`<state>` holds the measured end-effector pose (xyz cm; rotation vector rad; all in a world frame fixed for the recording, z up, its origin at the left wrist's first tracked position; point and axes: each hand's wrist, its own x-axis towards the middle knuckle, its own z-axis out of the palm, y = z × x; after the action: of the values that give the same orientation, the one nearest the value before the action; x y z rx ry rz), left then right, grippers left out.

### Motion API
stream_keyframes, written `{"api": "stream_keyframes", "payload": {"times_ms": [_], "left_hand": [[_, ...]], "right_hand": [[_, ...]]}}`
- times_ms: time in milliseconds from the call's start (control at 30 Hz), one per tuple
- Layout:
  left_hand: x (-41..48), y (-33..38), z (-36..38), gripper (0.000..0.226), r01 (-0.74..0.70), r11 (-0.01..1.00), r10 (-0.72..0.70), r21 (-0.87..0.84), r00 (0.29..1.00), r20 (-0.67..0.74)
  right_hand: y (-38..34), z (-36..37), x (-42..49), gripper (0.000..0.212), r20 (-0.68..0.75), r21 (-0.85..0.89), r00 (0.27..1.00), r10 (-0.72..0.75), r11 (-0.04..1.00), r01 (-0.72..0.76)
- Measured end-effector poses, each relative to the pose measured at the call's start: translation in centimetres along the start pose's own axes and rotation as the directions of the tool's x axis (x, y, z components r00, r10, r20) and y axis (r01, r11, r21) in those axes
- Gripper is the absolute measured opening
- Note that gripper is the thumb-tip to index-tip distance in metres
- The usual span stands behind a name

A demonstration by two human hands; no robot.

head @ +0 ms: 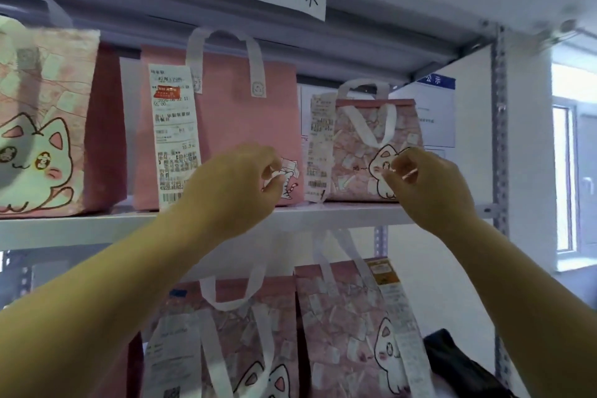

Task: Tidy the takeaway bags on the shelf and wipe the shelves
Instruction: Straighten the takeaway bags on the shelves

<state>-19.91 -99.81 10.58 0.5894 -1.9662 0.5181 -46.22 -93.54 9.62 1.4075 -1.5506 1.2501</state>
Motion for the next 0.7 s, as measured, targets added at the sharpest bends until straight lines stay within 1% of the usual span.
{"api": "stream_keyframes", "payload": {"times_ms": [167, 333, 400, 500, 600, 700], "left_hand": [[2.2, 2.3, 3.6, 0.014, -0.012, 1.000, 0.012, 0.004, 1.000, -0.024], [4.6, 4.1, 7.6, 0.011, 0.042, 0.999, -0.041, 0.023, 0.997, -0.059], [5.5, 4.7, 8.8, 0.010, 0.070, 0.997, -0.067, 0.037, 0.995, -0.075], [6.2, 5.4, 10.0, 0.013, 0.104, 0.993, -0.095, 0.063, 0.987, -0.126], [6.4, 5.5, 10.5, 0.017, 0.115, 0.984, -0.089, 0.135, 0.979, -0.184], [6.7, 5.0, 10.6, 0.023, 0.121, 0.944, -0.067, 0.307, 0.981, -0.182]], "right_hand": [[4.8, 0.3, 1.6, 0.016, -0.002, 0.001, 1.000, 0.001, 1.000, -0.001], [9.7, 1.2, 3.9, 0.021, 0.000, -0.009, 1.000, -0.001, 1.000, 0.001], [11.6, 1.6, 4.9, 0.028, 0.001, -0.007, 1.000, 0.005, 1.000, -0.005], [13.7, 2.3, 6.3, 0.045, 0.053, 0.007, 0.997, 0.054, 0.998, -0.054], [14.9, 3.4, 7.3, 0.053, 0.109, 0.030, 0.992, 0.065, 0.997, -0.069], [15.4, 4.8, 7.8, 0.051, 0.191, 0.094, 0.979, 0.065, 0.992, -0.084]]}}
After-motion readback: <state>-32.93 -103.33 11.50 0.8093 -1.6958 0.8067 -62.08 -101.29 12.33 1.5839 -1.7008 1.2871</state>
